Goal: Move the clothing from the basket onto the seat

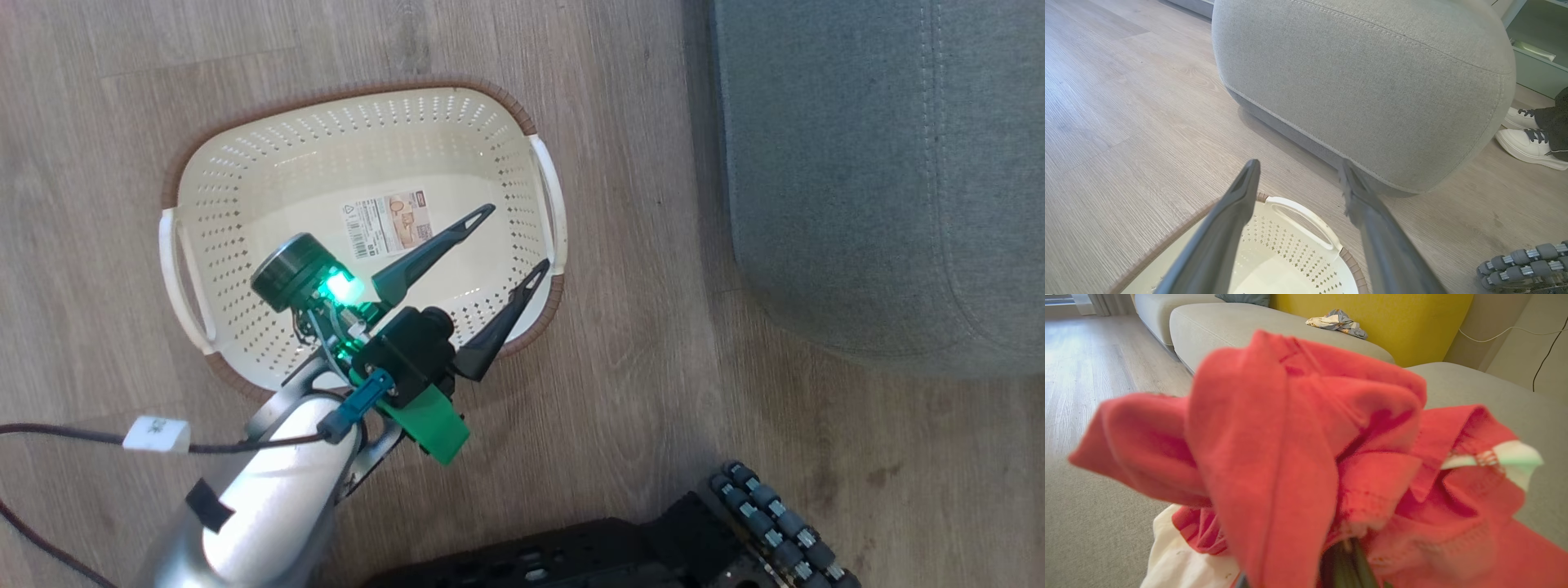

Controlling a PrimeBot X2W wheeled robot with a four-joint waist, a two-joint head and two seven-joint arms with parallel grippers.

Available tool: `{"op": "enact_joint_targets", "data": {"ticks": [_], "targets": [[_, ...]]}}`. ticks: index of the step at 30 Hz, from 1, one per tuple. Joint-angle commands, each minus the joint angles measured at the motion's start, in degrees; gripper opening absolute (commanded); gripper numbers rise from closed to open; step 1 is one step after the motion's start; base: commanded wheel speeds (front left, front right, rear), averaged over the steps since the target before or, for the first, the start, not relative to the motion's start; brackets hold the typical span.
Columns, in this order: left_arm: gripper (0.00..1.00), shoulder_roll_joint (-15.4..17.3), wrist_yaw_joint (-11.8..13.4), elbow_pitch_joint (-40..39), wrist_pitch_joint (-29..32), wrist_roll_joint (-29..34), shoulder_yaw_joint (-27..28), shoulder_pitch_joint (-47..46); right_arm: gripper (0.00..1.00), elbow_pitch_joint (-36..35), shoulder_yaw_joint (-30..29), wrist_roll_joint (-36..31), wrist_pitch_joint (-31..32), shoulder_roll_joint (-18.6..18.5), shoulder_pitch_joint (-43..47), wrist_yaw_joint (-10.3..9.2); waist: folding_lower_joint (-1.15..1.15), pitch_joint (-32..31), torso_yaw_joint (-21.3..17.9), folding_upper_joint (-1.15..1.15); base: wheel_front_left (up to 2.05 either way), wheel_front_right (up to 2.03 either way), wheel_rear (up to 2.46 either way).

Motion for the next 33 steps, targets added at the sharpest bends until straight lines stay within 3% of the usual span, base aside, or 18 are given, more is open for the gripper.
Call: {"op": "enact_joint_targets", "data": {"ticks": [1,5,6,8,19,33], "targets": [[1.00,0.01,-0.03,-2.05,-0.29,0.12,1.22,-0.07,0.00,-1.13,-0.73,-0.68,-0.46,-0.73,-0.17,-0.02,0.00,-0.11,0.05,0.00,0.00,0.00,0.00],[1.00,-0.06,-0.03,-2.00,-0.29,0.20,1.27,0.09,0.00,-0.34,-2.08,-2.62,-0.96,-0.27,-0.26,-0.02,0.00,-0.66,-0.16,0.00,0.00,0.00,0.00],[1.00,-0.07,-0.03,-1.97,-0.29,0.27,1.19,0.16,0.30,-0.48,-2.28,-3.26,-1.07,-0.24,-0.21,-0.02,0.00,-0.91,-0.27,0.00,0.00,0.00,0.00],[1.00,-0.17,-0.03,-1.89,-0.29,0.33,0.98,0.33,1.00,-1.14,-2.87,-4.44,-1.26,-0.12,-0.21,-0.02,0.00,-1.53,-0.46,0.00,0.00,0.00,0.00],[1.00,-1.55,-0.04,-0.78,-0.29,0.01,0.25,1.63,1.00,-0.06,-3.41,-8.75,-1.46,-0.28,2.36,-0.02,0.00,-7.89,-0.93,0.00,0.00,0.00,0.00],[1.00,-4.75,-0.01,0.94,-0.29,-0.33,1.87,4.81,1.00,7.73,5.67,-9.62,1.85,-3.73,2.59,-0.02,0.00,-17.75,-0.61,0.00,0.00,0.00,0.00]]}}
